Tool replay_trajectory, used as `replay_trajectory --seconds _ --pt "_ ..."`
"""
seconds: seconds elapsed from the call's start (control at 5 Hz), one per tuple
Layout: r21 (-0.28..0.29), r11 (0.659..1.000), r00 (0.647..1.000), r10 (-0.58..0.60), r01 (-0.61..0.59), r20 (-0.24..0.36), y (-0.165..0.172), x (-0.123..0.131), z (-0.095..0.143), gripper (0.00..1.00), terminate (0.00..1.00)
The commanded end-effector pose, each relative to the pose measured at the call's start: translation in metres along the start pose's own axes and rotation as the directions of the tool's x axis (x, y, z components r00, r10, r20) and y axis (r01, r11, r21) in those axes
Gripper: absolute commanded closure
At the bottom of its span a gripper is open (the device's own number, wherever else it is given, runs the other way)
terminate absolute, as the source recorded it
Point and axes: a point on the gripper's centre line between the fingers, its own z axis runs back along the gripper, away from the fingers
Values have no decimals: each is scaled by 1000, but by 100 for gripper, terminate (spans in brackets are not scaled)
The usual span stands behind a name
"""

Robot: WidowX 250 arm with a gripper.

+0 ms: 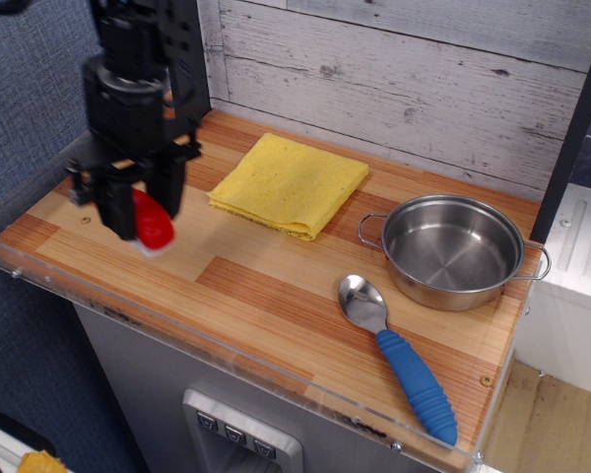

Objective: Put the meat on the middle bottom of the table

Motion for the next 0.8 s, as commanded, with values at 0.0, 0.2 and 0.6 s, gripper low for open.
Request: replay_trajectory --seconds 0.0,0.2,0.6 --pt "-81 987 991 136 -136 -6 -11 -38 6 100 0" --pt "-106 979 984 171 -175 -49 -13 -48 -4 100 0" --pt "-121 971 978 198 -205 -65 -14 -67 -22 100 0"
